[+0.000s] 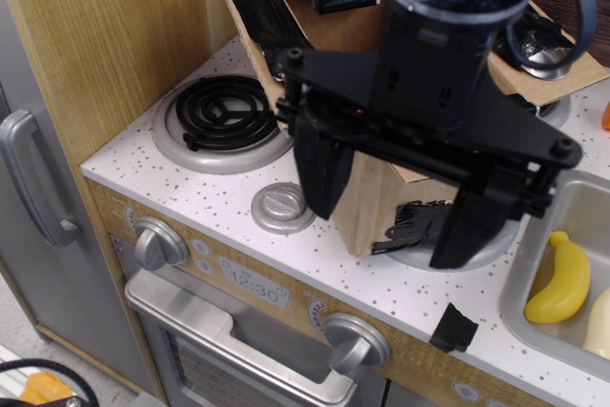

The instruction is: Close small4fbox flaps

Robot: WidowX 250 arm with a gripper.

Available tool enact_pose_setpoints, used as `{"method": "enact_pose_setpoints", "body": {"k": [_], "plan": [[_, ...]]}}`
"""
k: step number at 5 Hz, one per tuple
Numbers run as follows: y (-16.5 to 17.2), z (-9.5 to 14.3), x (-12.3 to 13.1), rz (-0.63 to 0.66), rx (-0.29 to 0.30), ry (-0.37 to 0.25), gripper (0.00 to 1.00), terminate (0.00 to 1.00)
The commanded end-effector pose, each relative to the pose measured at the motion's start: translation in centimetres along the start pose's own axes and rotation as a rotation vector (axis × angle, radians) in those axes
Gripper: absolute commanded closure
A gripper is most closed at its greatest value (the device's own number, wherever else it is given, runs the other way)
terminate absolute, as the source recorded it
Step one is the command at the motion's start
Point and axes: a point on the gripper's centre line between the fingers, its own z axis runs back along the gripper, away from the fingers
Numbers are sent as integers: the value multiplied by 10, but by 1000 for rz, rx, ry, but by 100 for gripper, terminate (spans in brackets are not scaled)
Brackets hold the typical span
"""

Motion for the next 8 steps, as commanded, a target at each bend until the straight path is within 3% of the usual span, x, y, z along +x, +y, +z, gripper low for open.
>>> {"method": "enact_pose_setpoints", "body": {"k": [1,3,4,5,7,8], "plan": [[0,0,0,0,0,0,0,0],[-30,-23,18,-3,-66,-51,0,0],[-39,-37,24,33,-64,-59,0,0],[-49,-54,25,35,-84,-109,0,0],[-51,-51,56,-56,-93,-141,0,0],[-49,-40,64,-98,-46,-162,0,0]]}}
